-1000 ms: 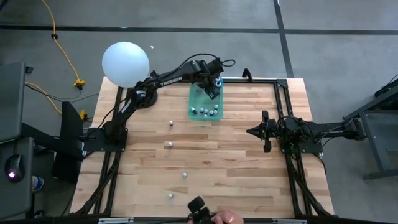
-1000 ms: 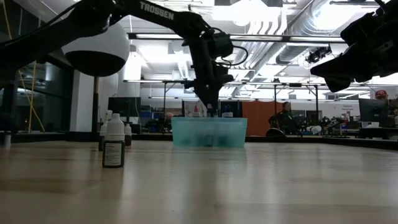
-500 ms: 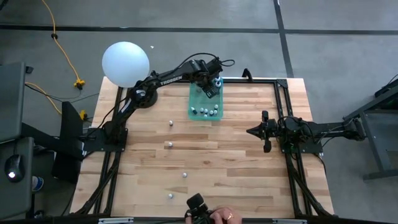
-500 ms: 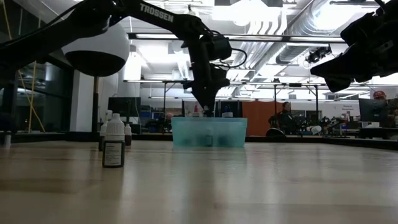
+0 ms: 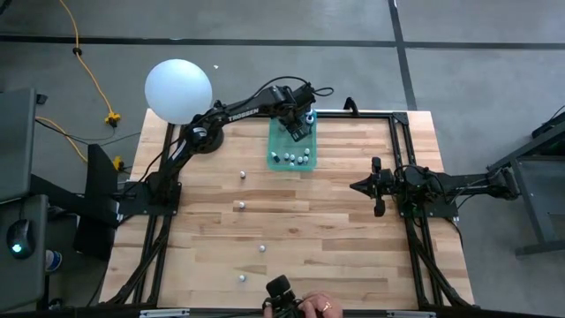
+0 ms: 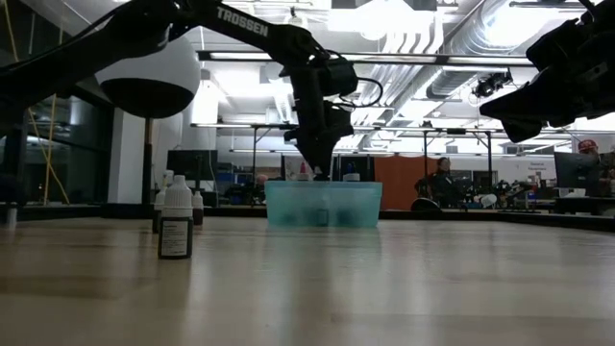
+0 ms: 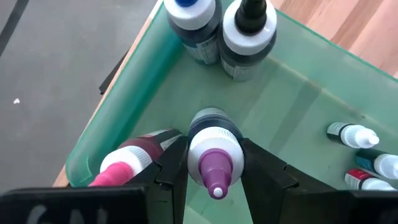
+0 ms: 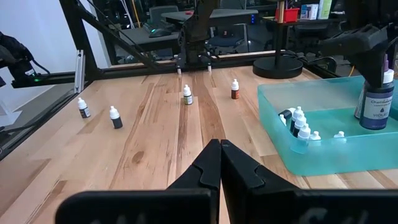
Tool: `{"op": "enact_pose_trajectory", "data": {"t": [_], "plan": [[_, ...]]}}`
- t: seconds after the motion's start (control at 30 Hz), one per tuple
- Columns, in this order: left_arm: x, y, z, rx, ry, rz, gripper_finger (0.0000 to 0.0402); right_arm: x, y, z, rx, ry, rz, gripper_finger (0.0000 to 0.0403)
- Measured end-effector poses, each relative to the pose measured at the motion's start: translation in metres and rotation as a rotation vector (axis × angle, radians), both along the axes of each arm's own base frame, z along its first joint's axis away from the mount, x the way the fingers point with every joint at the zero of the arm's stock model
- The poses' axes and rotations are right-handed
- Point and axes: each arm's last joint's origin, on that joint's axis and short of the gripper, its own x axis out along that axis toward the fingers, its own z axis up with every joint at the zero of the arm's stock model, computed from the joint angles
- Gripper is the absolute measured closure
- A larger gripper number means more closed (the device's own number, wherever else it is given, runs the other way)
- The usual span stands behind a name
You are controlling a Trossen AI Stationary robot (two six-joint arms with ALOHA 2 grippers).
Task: Pick & Place food coloring
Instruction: Put the large violet food coloring bottle into the light blue bin
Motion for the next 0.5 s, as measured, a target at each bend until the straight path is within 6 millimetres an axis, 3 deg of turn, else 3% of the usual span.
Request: {"op": "enact_pose_trajectory", "data": {"t": [0.5], "plan": [[0.0026, -0.0002, -0.0080, -0.020, 0.020, -0.065, 0.0248, 0.0000, 0.0000, 0.0000, 0.000, 0.000, 0.000, 0.0402]]}}
